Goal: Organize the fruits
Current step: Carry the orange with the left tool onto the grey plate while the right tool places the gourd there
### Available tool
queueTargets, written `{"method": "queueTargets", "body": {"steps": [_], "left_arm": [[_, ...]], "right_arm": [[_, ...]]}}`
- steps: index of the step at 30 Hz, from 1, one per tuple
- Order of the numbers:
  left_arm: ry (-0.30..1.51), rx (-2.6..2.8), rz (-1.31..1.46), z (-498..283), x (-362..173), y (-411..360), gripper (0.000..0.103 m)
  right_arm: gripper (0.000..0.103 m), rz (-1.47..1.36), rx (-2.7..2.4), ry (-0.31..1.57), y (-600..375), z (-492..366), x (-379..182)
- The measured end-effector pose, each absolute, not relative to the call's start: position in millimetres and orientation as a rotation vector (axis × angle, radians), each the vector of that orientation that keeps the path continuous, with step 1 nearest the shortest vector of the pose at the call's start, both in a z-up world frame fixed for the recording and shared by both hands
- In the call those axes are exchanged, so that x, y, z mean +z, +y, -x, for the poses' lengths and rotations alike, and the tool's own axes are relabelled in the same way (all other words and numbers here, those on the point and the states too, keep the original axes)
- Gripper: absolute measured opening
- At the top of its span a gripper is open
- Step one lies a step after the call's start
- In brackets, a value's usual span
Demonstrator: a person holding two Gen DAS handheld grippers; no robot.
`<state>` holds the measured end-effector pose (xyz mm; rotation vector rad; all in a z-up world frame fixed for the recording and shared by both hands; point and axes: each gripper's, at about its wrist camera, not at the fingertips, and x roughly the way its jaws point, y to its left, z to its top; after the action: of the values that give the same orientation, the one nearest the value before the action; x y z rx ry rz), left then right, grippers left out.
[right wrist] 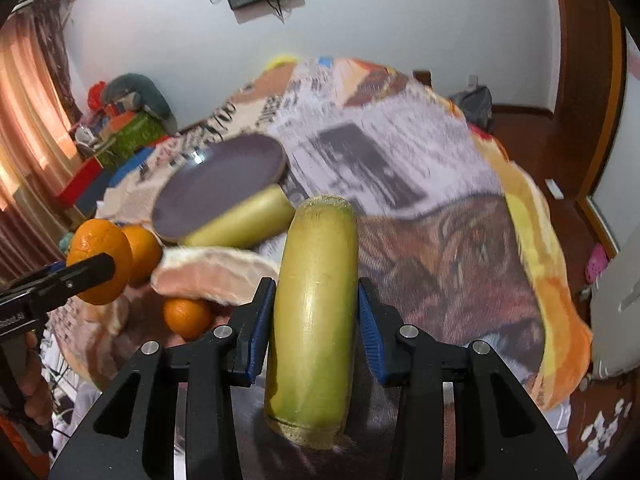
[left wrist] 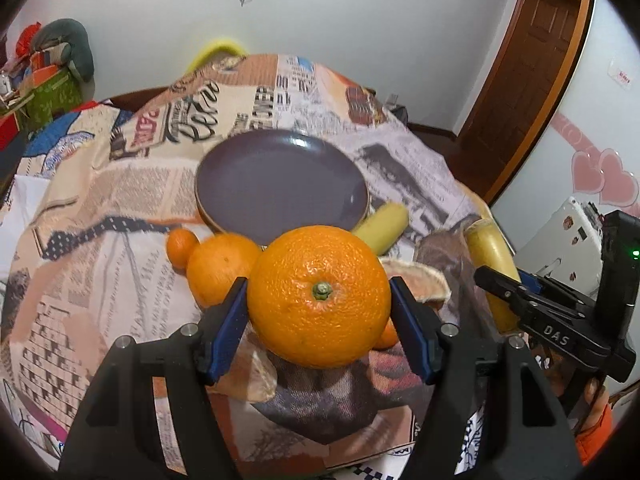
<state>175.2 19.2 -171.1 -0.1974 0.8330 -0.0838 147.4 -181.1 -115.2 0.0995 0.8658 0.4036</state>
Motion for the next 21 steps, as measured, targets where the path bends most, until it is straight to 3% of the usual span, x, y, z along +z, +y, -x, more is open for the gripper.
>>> {"method": "queueTargets", "body": {"steps": [9,21], "left_arm": [[0.747,-0.049,0.217,-186,-139,41,0.068],[0.693,-0.005,0.216,-214,-124,62,0.068]], "right_arm": [[0.036,-0.094,0.452,0.731,-164,-159,-73],[0.036,-0.103,0.508,0.671,-138,-185,-64]]}}
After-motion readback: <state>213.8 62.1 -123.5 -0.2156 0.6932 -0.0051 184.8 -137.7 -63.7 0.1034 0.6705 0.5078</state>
